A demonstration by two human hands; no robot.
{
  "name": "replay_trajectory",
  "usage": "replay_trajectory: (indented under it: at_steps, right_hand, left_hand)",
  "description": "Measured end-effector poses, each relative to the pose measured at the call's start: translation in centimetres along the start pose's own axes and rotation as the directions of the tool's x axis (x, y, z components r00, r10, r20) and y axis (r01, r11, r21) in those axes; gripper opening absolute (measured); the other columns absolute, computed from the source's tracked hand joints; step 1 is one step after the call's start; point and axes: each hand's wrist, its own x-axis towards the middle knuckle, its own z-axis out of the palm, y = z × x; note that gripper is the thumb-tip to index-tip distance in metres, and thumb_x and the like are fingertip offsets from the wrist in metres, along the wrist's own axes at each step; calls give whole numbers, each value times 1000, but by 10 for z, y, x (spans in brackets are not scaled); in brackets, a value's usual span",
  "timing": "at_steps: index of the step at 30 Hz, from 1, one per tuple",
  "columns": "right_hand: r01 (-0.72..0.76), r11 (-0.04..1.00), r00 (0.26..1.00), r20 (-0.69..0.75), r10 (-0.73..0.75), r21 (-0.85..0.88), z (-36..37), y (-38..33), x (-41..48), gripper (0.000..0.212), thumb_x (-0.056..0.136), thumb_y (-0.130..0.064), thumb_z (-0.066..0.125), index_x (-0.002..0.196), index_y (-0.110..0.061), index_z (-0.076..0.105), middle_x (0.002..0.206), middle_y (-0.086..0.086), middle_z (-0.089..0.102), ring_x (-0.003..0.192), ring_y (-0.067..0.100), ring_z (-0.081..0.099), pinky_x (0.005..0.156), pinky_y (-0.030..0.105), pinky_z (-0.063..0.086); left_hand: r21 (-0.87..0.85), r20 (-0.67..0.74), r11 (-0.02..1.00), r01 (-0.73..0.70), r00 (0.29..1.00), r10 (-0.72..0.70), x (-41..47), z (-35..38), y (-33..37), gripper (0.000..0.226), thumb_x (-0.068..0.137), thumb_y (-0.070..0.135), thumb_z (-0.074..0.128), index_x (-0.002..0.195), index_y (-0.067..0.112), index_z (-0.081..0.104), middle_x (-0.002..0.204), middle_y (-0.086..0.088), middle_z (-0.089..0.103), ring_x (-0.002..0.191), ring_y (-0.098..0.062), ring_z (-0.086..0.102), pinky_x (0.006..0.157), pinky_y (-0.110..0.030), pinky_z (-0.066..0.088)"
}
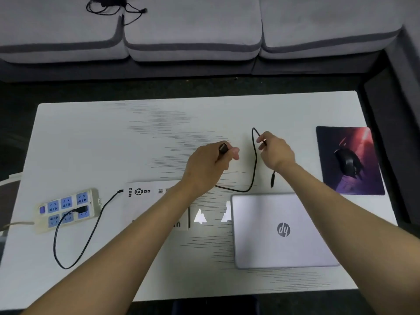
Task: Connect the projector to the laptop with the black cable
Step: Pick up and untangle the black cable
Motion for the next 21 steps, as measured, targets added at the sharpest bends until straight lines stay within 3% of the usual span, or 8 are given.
replay_trajectory:
  at_steps: [4, 11, 16, 19, 21]
  right_hand:
    - [-29, 991, 997, -75, 19, -133, 1, 25, 18, 42, 86, 1, 43, 124, -17, 45, 111, 6, 71, 93, 34, 65, 78, 40, 53]
    - [-89, 992, 990, -118, 79, -88, 17, 47, 36, 35, 88, 2, 43, 121, -9, 40, 110, 10, 72, 92, 38, 64, 78, 43, 53]
    - [-112, 992, 982, -162, 100, -64, 30, 48, 32, 33, 91, 1, 43, 123, -7, 45, 105, 11, 63, 93, 35, 55, 73, 41, 47]
    - [21, 984, 953, -294, -73, -177, 26, 39, 20, 41, 86, 0, 51, 126, -5, 50, 124, 13, 56, 115, 36, 49, 83, 44, 47]
    - [176, 982, 923, -335, -191, -73, 19, 23, 3, 43, 85, -5, 54, 127, -11, 52, 131, 7, 55, 117, 31, 52, 86, 42, 47]
  left_hand:
    - [-163, -2, 984, 66, 998, -68, 7, 12, -7, 33, 104, 42, 52, 86, 26, 75, 61, 12, 59, 54, -1, 49, 65, -31, 45]
    - [-341, 26, 933, 111, 994, -109, 16, 27, -25, 31, 106, 34, 55, 85, 24, 74, 61, 11, 59, 65, -12, 53, 75, -28, 47]
    - [-406, 54, 904, 137, 991, -126, 16, 33, -32, 31, 107, 31, 55, 87, 17, 75, 66, 4, 60, 66, -14, 52, 74, -29, 47]
    - [-404, 84, 901, 155, 988, -132, 14, 31, -33, 32, 107, 29, 54, 94, 9, 75, 69, 3, 61, 68, -15, 52, 76, -29, 47]
    - [-398, 112, 902, 168, 985, -134, 12, 29, -32, 32, 107, 28, 53, 96, 8, 76, 73, 2, 62, 70, -15, 53, 78, -29, 47]
